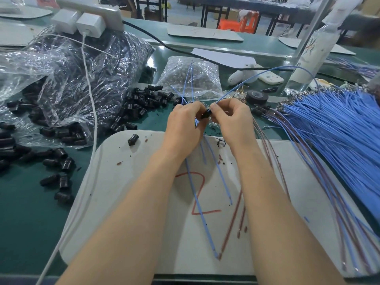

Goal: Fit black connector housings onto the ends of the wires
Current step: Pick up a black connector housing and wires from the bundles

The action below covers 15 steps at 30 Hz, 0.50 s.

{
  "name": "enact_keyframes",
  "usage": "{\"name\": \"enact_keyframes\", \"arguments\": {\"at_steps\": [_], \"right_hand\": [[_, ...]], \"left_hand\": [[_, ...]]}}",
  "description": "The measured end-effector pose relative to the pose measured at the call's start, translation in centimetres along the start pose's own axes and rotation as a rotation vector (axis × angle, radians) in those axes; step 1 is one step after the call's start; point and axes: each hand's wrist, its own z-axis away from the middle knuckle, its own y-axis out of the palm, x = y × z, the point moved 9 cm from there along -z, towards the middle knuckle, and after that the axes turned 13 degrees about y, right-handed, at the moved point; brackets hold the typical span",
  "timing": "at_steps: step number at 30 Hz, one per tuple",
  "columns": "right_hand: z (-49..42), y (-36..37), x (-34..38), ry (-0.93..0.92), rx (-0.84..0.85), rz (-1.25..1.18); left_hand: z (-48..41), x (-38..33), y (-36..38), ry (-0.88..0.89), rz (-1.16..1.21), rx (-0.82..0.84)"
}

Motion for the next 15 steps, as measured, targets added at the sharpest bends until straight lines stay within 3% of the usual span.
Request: {"name": "enact_keyframes", "arguments": {"at_steps": [6, 12, 15], "right_hand": [[0.33, -0.18, 0.33, -0.036, -0.050, 0.061], [0.16, -0.62, 0.08, 0.018, 0.014, -0.167], [0.32, 0.03, 0.06, 0.022, 0.061, -0.161]], "left_hand": [[-0.22, -0.35, -0.12, 0.006, -0.005, 0.012], [-0.19, -0.15, -0.18, -0.031, 0.024, 0.020], [-0.41, -0.77, -0.10, -0.010, 0.041, 0.026]]}}
